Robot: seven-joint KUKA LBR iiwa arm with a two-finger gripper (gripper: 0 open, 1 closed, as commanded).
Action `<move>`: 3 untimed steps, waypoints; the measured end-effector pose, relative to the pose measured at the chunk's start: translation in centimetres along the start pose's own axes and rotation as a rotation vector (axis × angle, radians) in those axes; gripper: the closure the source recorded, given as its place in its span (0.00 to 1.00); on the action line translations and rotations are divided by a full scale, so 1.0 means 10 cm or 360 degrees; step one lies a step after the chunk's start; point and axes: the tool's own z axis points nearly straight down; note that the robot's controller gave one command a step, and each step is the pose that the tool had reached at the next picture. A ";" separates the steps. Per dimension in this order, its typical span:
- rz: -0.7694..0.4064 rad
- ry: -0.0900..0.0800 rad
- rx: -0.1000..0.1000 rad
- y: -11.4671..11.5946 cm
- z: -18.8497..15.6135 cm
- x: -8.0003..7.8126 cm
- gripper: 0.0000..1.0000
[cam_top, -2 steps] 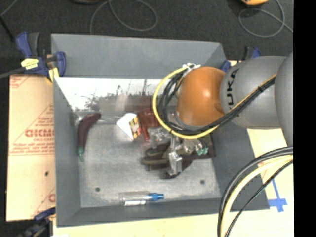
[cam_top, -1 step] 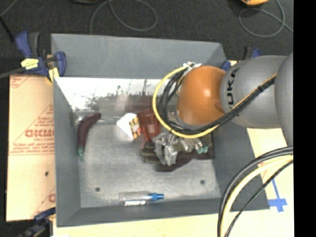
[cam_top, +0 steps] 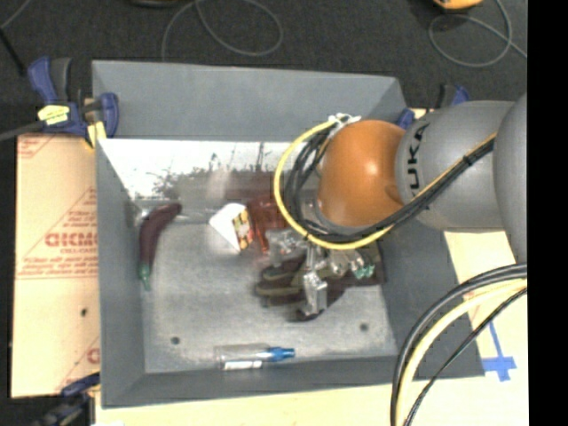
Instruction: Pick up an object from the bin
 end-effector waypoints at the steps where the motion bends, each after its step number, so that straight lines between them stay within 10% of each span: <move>1: 0.0004 -0.0014 0.0006 -0.01 -0.01 -0.02 1.00; 2: 0.0003 0.0000 0.0000 0.00 0.00 0.00 0.00; 3: 0.0006 -0.0014 0.0006 -0.01 -0.01 -0.02 1.00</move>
Offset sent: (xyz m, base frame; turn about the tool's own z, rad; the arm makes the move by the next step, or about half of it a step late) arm 0.0000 0.0000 0.0000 0.0000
